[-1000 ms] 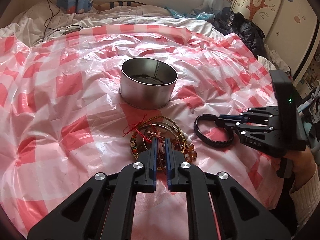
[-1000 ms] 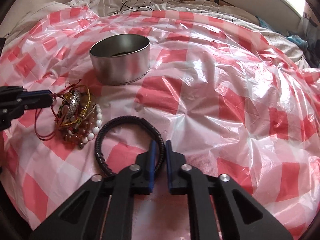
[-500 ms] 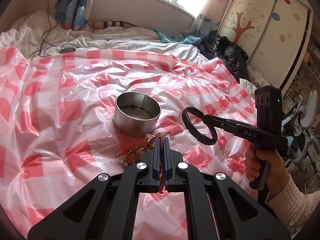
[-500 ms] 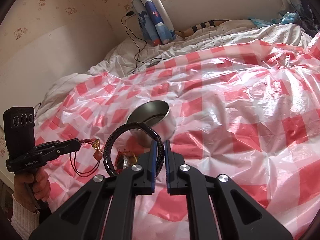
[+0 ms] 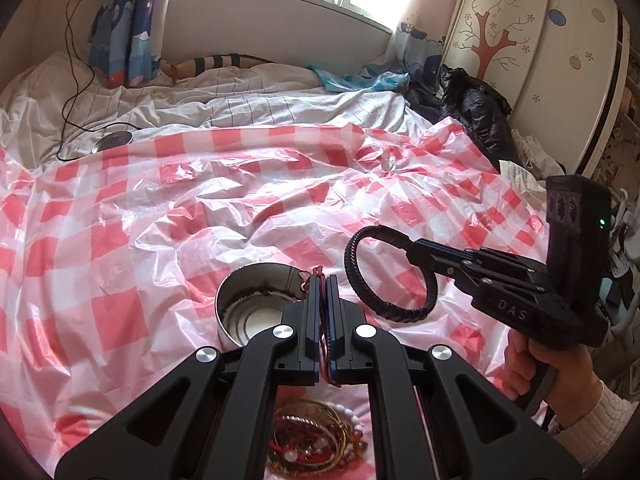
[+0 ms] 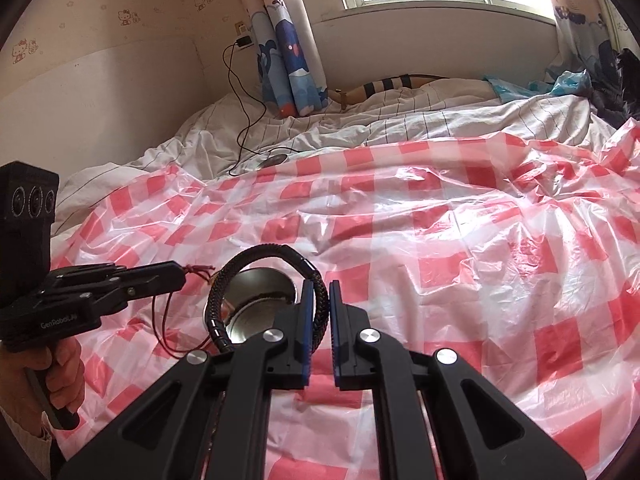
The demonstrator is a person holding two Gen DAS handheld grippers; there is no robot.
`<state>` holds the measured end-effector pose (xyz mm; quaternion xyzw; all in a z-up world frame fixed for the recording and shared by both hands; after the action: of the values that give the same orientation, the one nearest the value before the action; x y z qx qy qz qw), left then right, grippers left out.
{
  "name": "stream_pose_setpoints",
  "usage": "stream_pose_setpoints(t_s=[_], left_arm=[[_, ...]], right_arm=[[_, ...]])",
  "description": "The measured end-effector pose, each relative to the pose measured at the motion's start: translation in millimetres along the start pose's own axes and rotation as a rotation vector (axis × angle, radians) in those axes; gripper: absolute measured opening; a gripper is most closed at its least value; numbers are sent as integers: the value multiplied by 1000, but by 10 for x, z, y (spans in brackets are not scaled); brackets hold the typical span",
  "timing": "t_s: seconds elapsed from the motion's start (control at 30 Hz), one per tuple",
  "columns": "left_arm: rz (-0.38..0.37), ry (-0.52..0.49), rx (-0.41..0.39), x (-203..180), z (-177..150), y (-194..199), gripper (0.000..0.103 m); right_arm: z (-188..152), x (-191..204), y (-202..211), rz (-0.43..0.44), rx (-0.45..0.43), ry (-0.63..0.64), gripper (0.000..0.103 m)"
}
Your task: Organize jewelry
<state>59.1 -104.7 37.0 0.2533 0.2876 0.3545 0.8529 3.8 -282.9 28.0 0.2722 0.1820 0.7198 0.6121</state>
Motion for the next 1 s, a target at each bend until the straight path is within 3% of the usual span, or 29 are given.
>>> stream_pose_setpoints(t_s=[0.27,0.4,0.5,0.57,0.63,0.77,0.87,0.9,0.93,1.0], left_arm=[[-42,89,54,262,-6,-526,3],[184,41,126,378,-102,-693,8],[227,74,110,504,-92,-514,15],[273,76,61,549,-66,-292,34],[296,87,23,587,-55,-81,44],[317,97,5,596,-210,213,46],[291,121,44,617,-463,251,46],[275,134,66,628,-546,223,46],[253,152,95,655,-624,183,46],[219,171,152,667,-751,67,46]], right_arm=[[26,-59,-138,-21,11,13,8],[99,14,-295,-20,22,40,8],[110,178,-427,-15,38,94,8],[93,321,-516,-11,52,140,8],[71,445,-610,-7,67,179,8],[1,628,-818,-13,103,235,8],[-63,656,-940,-41,136,255,9],[-74,639,-928,-48,134,248,17],[-71,619,-869,-51,117,235,33],[-48,577,-668,-46,74,211,40]])
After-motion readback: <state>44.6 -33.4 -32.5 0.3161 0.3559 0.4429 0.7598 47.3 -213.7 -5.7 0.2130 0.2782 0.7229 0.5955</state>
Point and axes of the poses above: each gripper's, at about its wrist camera, not at the fingertips, and y roughly against the way its jaws point, x to its left, z to its top, the point moved 2 cm from there along -y, roughly the way its jaws point, and after that the axes turned 4 degrees about y, right-handed, at the moved point
